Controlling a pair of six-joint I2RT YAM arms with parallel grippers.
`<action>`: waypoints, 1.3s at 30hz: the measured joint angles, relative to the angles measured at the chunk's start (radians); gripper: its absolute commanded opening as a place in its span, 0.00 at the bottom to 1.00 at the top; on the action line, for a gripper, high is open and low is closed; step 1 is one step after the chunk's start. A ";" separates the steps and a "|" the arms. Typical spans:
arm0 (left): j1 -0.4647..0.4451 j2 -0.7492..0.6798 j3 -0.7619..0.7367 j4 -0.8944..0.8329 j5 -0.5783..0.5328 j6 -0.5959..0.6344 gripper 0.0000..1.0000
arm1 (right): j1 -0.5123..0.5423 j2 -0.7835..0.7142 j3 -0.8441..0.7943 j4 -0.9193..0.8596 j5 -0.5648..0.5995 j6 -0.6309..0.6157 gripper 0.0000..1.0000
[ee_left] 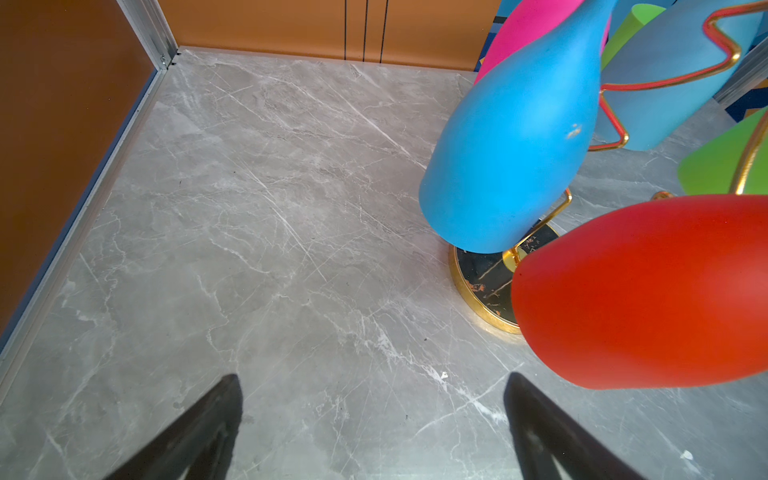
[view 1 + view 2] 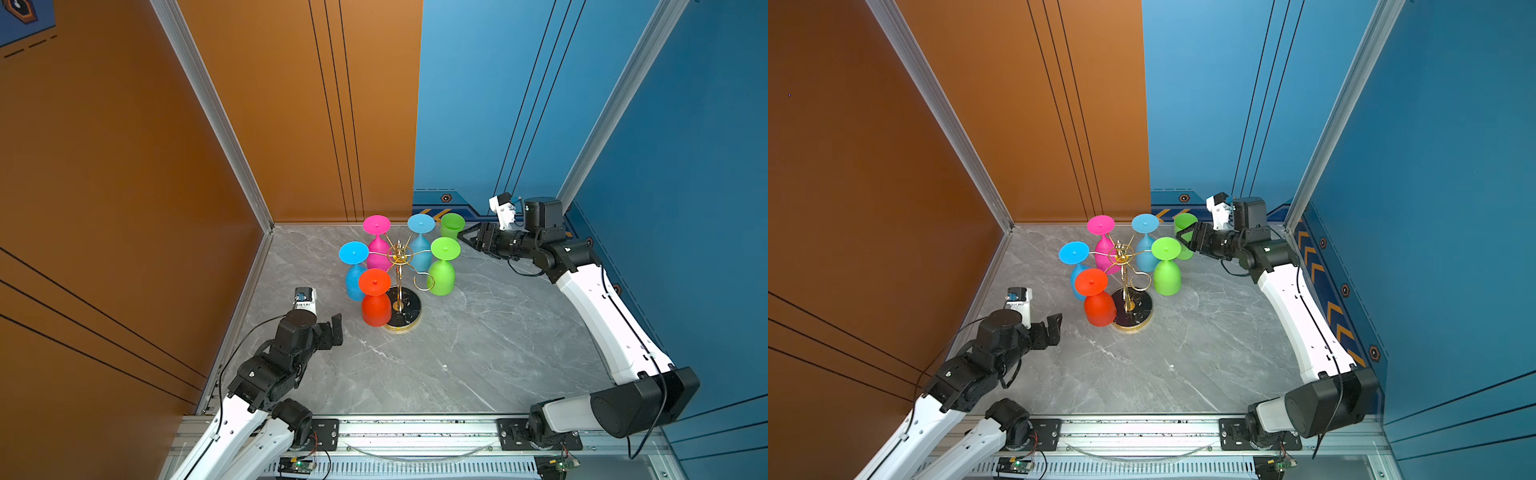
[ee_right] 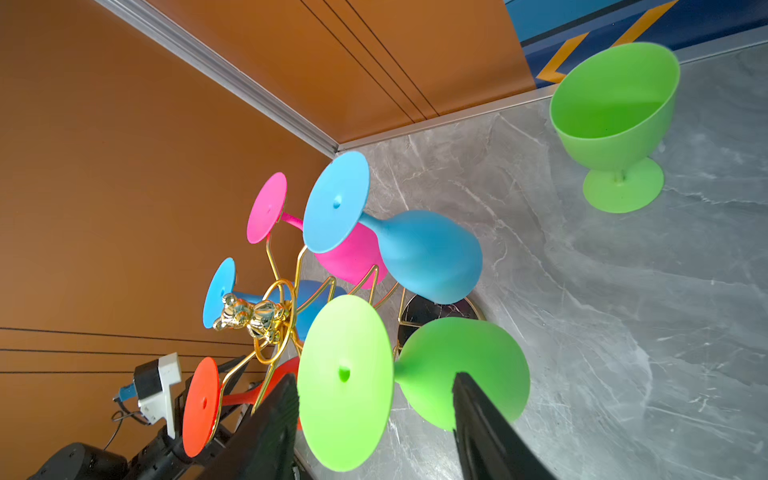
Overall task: Take the wine glass off the wine glass rack
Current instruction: 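Open the right gripper and lift it away from the standing glass, then move the right gripper to the second light green glass's foot and close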
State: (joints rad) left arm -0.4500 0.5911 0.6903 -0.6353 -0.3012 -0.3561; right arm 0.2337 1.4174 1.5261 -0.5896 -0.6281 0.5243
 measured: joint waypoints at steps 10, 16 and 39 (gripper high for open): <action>0.040 0.001 0.003 0.000 0.041 0.011 0.98 | 0.015 0.000 -0.040 0.041 -0.032 0.032 0.45; 0.044 0.007 0.003 0.000 0.046 0.012 0.98 | 0.018 0.000 -0.081 0.069 -0.051 0.050 0.41; 0.044 0.008 0.003 0.000 0.053 0.011 0.98 | 0.037 -0.031 -0.120 0.161 -0.110 0.109 0.05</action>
State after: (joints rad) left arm -0.4057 0.5987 0.6937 -0.6353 -0.2485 -0.3447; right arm 0.2707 1.3861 1.4059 -0.4286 -0.7380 0.6334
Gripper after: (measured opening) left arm 0.981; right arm 0.064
